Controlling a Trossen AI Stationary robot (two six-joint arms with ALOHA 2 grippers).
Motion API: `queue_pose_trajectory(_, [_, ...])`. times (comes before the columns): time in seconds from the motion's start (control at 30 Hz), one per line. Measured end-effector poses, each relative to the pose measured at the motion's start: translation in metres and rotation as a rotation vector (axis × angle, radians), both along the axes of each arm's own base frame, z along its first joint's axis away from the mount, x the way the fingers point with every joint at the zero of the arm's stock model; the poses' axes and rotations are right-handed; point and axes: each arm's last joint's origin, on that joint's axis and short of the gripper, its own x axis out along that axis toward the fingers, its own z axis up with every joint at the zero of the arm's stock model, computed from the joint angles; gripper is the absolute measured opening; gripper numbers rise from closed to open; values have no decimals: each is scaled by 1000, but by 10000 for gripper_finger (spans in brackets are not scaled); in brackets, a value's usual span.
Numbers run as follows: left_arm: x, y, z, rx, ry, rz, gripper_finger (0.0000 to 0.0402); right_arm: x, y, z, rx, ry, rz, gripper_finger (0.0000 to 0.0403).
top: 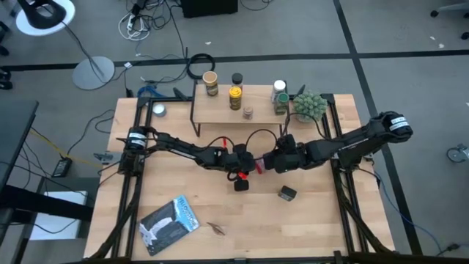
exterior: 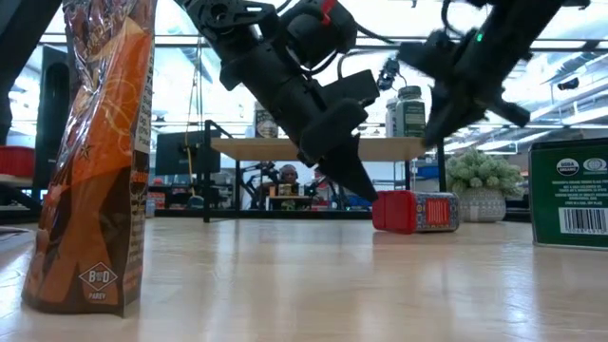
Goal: Shelf spices
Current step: Put the red seasoning can on the shelf
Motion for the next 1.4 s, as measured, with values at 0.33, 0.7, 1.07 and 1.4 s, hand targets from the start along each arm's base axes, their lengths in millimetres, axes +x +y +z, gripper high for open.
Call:
queue_pose_trajectory(0.33, [-1, 4, 6, 55, -22, 56, 0, -11, 25, 26, -11, -68, 98, 0])
queue_pose_trajectory(0.7, [-72, 12, 15, -45, -331, 115, 0, -47, 43, 15, -27, 32, -56, 0])
queue_pose_trajectory(1.07, [-86, 6, 13, -142, -444, -9, 0, -6, 10, 6, 12, 48, -15, 0])
queue_pose_trajectory(1.4, [-80, -3, 0, -127, -447, -37, 0, 7, -6, -26, 124, 66, -24, 0])
